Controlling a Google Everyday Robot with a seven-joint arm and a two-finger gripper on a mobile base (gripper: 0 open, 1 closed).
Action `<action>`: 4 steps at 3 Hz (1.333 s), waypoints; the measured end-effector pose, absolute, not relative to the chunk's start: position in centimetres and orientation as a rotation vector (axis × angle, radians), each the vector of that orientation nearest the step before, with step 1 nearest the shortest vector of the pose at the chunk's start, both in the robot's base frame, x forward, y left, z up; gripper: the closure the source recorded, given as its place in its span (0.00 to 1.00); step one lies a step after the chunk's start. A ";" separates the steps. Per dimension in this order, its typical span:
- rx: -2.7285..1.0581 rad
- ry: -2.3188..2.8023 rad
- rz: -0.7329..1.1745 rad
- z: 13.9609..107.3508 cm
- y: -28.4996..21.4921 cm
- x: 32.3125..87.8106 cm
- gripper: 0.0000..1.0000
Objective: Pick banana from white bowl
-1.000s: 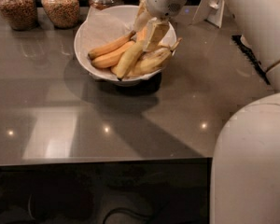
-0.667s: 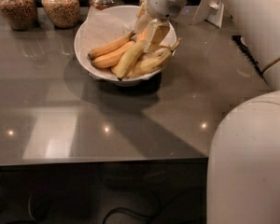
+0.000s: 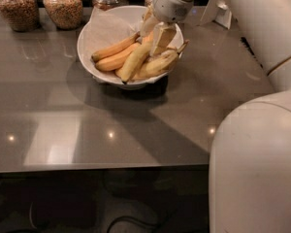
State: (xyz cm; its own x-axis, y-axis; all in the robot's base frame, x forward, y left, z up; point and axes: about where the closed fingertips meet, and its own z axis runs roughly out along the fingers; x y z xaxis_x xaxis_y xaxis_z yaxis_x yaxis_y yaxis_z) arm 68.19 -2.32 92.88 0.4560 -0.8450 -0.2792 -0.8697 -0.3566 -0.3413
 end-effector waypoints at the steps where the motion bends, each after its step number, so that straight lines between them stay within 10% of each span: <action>1: -2.280 1.447 0.090 92.2 -2.4 68.3 0.44; 4: -2.299 1.463 0.132 90.5 -2.5 68.0 0.63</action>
Offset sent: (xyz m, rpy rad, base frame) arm -0.0103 -0.0120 -0.0221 -0.0400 0.0851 0.0045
